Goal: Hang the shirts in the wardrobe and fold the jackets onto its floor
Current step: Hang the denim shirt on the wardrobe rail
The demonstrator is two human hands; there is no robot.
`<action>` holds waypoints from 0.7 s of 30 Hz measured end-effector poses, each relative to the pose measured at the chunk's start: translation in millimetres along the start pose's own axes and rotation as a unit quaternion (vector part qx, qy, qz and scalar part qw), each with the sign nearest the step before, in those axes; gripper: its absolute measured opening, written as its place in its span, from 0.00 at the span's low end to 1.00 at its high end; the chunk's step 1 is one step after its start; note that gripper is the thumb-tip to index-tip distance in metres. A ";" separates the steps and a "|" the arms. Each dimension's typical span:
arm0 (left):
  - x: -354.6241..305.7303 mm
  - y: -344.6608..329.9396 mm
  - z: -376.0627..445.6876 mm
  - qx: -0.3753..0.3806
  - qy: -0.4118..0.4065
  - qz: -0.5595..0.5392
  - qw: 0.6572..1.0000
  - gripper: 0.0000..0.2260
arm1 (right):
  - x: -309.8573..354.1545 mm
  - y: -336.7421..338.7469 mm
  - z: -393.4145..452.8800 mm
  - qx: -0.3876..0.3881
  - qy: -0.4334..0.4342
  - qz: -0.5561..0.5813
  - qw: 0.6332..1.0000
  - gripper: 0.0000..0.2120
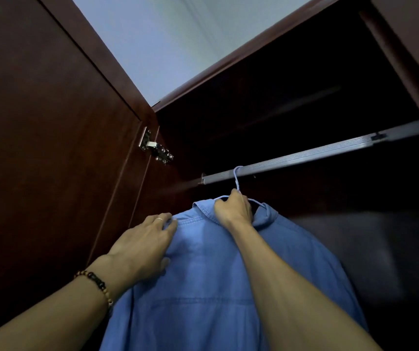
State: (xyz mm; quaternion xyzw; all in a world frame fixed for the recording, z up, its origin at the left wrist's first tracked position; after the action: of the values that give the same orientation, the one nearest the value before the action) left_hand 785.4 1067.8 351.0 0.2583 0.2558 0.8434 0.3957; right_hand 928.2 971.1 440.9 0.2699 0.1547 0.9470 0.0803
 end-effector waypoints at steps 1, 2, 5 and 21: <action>-0.4 3.6 -11.0 0.000 -0.003 0.002 1.000 0.34 | 3.3 2.1 -10.7 -0.006 0.000 -0.016 1.000 0.21; -1.2 6.7 -22.2 0.000 -0.007 0.007 1.000 0.33 | 8.3 5.8 -21.9 -0.020 0.007 -0.030 0.999 0.22; -4.7 6.0 -64.1 0.027 -0.004 0.038 0.999 0.34 | 24.9 12.4 -69.7 -0.065 0.066 -0.065 0.994 0.25; -5.3 63.4 -341.5 0.143 0.111 0.095 0.979 0.34 | 88.4 2.8 -372.1 0.142 0.152 0.000 0.978 0.30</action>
State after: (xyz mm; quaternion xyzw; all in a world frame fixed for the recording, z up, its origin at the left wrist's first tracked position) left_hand 536.5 950.7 138.9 0.2405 0.3900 0.8553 0.2418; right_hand 654.2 896.5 184.8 0.1313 0.2983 0.9452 0.0168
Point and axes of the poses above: each hand's wrist, its own z-axis towards the middle knuckle, its own y-axis out of the back of the hand, x = y × z, the point moved 7 cm from there along z, towards the middle knuckle, and after that the axes turned 6 degrees about x, right-handed, at the moved point
